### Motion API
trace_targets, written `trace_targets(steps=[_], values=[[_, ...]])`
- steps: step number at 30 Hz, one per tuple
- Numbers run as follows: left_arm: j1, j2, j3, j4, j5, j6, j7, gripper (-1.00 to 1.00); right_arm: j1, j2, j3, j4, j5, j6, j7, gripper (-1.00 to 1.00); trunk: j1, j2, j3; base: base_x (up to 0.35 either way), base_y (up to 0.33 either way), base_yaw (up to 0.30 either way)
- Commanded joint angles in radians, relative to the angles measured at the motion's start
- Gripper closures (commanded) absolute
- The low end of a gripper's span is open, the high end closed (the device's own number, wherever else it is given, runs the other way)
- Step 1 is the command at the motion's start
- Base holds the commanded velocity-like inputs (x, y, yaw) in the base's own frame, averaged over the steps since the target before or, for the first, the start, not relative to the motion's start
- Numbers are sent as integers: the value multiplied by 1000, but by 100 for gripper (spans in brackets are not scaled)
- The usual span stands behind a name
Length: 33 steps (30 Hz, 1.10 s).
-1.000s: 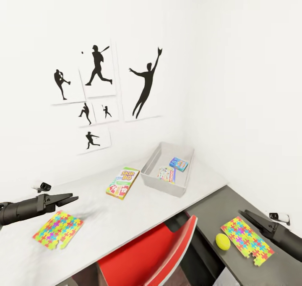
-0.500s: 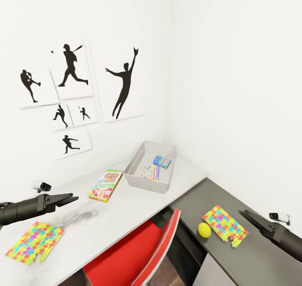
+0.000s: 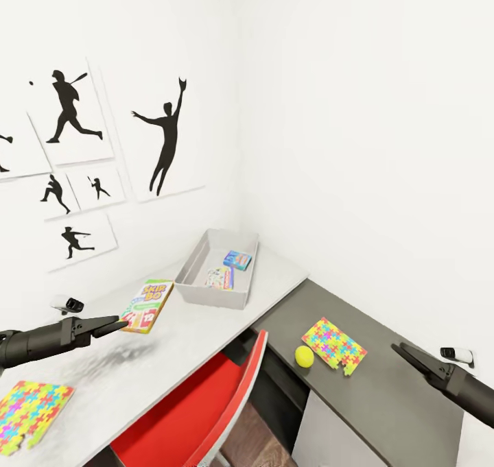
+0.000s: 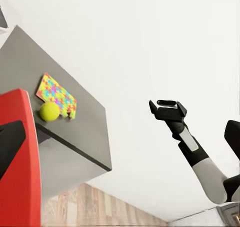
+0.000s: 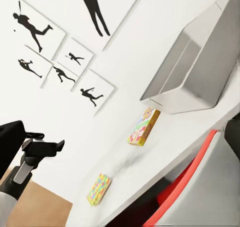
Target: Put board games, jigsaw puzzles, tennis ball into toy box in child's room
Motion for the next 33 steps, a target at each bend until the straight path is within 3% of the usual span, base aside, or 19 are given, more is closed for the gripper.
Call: trace_targets(steps=[1,33], values=[[0,0,0,-1,0,11,-4,-100,-1,0,0,0,-4,7,0,-100,0,-2,-2,-86,0,-280],[0,0,0,1,-2,11,-4,-100,-1,0,2,0,-2,6,-1,-100,0,-2,-2,-72,0,-280]])
